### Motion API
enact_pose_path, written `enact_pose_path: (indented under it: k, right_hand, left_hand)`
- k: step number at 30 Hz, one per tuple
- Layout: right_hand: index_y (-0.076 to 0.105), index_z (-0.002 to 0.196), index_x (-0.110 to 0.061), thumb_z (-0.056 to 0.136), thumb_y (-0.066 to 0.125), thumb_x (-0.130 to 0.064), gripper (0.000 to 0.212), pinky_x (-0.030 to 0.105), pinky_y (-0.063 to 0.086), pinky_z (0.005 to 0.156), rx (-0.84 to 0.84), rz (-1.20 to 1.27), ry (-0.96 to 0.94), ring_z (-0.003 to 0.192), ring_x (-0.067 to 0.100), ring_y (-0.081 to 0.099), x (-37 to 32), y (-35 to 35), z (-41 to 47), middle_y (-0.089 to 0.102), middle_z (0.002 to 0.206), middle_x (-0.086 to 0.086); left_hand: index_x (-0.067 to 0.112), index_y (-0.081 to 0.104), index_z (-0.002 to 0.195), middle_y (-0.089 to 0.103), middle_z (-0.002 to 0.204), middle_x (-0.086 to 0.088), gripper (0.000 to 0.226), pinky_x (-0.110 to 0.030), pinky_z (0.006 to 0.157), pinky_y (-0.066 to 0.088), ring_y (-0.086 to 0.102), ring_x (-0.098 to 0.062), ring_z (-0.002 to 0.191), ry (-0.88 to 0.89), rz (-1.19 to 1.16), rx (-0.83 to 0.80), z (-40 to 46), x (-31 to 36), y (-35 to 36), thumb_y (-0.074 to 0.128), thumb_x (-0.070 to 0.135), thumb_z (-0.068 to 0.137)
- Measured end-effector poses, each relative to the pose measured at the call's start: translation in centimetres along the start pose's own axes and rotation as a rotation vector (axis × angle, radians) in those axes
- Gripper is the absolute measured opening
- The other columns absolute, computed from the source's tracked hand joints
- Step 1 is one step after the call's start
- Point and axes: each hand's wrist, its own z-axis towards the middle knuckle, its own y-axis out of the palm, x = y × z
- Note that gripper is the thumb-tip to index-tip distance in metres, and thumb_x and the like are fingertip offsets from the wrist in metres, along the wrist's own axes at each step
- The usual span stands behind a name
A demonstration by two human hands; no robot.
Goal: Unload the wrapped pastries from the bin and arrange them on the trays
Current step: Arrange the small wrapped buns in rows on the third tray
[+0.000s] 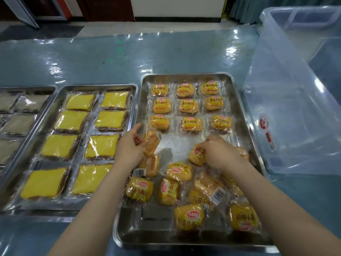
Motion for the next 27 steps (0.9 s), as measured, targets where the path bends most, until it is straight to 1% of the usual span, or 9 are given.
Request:
enact_pose_path:
  k: [4, 8, 11, 15, 18, 20, 22, 24, 27]
  right_hand:
    - [0.054, 0.131, -0.031, 0.084, 0.046, -0.009, 0.052, 0.043, 0.044, 0.092, 0.037, -0.031, 0.085, 0.116, 0.028, 0.045, -0.2, 0.1, -0.1, 0.05, 0.127, 0.008]
    - [0.059, 0.123, -0.021, 0.091, 0.05, -0.03, 0.034, 0.038, 0.046, 0.085, 0.138, -0.045, 0.077, 0.107, 0.023, 0.05, -0.5, 0.6, -0.5, 0.056, 0.114, 0.005]
    - [0.058, 0.123, -0.023, 0.09, 0.056, -0.034, 0.035, 0.033, 0.045, 0.09, 0.262, 0.19, 0.029, 0.108, 0.016, 0.049, -1.4, 0.2, -0.3, 0.055, 0.116, -0.002]
    - [0.045, 0.135, -0.03, 0.085, 0.064, -0.041, 0.055, 0.024, 0.043, 0.085, 0.14, 0.633, -0.064, 0.104, 0.004, 0.051, -4.7, -0.8, 0.8, 0.053, 0.117, -0.016]
    - [0.058, 0.109, -0.032, 0.08, 0.071, -0.035, 0.032, 0.016, 0.042, 0.07, 0.091, 0.763, -0.103, 0.088, -0.001, 0.057, -6.7, -0.5, 1.8, 0.059, 0.095, -0.023]
    - [0.059, 0.087, -0.031, 0.078, 0.073, -0.035, 0.016, 0.019, 0.039, 0.058, 0.181, 0.858, -0.027, 0.065, 0.001, 0.053, -7.0, 0.0, 2.1, 0.057, 0.073, -0.016]
    - [0.054, 0.087, -0.033, 0.078, 0.072, -0.036, 0.02, 0.021, 0.037, 0.054, 0.331, 0.879, 0.054, 0.059, 0.003, 0.048, -6.8, 0.4, 2.4, 0.053, 0.069, -0.012]
    - [0.047, 0.091, -0.033, 0.076, 0.072, -0.031, 0.03, 0.021, 0.036, 0.053, 0.444, 0.818, 0.094, 0.061, 0.003, 0.049, -6.6, 0.5, 2.6, 0.052, 0.072, -0.012]
    - [0.042, 0.09, -0.03, 0.071, 0.073, -0.022, 0.037, 0.024, 0.033, 0.05, 0.436, 0.606, 0.067, 0.066, 0.007, 0.05, -7.1, 0.6, 3.2, 0.05, 0.077, -0.012]
  left_hand:
    - [0.022, 0.048, 0.136, 0.056, 0.079, 0.009, 0.059, -0.02, 0.06, 0.04, 0.052, -0.004, 0.073, 0.035, 0.023, -0.002, 0.1, 0.3, -0.5, 0.057, -0.004, 0.084]
    - [0.02, 0.055, 0.13, 0.055, 0.078, 0.006, 0.055, -0.024, 0.064, 0.042, 0.051, -0.008, 0.071, 0.042, -0.001, 0.014, 0.1, 0.4, -0.8, 0.057, -0.006, 0.082]
    - [0.029, 0.059, 0.124, 0.054, 0.075, 0.005, 0.056, -0.013, 0.059, 0.043, 0.052, -0.007, 0.069, 0.053, -0.085, -0.016, -0.1, 0.5, -1.1, 0.062, -0.006, 0.081]
    - [0.056, 0.053, 0.099, 0.05, 0.081, 0.002, 0.067, -0.017, 0.068, 0.044, 0.053, -0.008, 0.075, 0.196, -0.075, -0.104, -0.7, 1.0, -1.1, 0.061, -0.008, 0.081]
    - [0.051, 0.057, 0.106, 0.051, 0.092, 0.007, 0.058, -0.005, 0.07, 0.038, 0.051, 0.006, 0.082, 0.242, -0.046, -0.103, -1.0, 1.2, -0.4, 0.062, -0.002, 0.083]
    - [0.04, 0.053, 0.116, 0.05, 0.11, 0.01, 0.051, -0.01, 0.083, 0.036, 0.05, 0.007, 0.099, 0.201, -0.061, -0.052, -0.9, 0.8, 0.0, 0.065, 0.003, 0.083]
    - [0.027, 0.043, 0.129, 0.044, 0.129, 0.005, 0.058, -0.018, 0.093, 0.033, 0.046, -0.008, 0.119, 0.109, -0.001, -0.061, -0.7, -0.3, 0.2, 0.07, 0.01, 0.081]
    - [0.021, 0.034, 0.138, 0.037, 0.141, 0.002, 0.072, -0.02, 0.093, 0.031, 0.04, -0.015, 0.125, 0.024, 0.104, -0.203, -0.9, -1.3, 0.5, 0.074, 0.019, 0.079]
    - [0.019, 0.036, 0.139, 0.04, 0.142, -0.004, 0.075, -0.028, 0.098, 0.035, 0.042, -0.02, 0.125, 0.097, 0.378, -0.392, -1.2, -2.2, 1.3, 0.076, 0.028, 0.076]
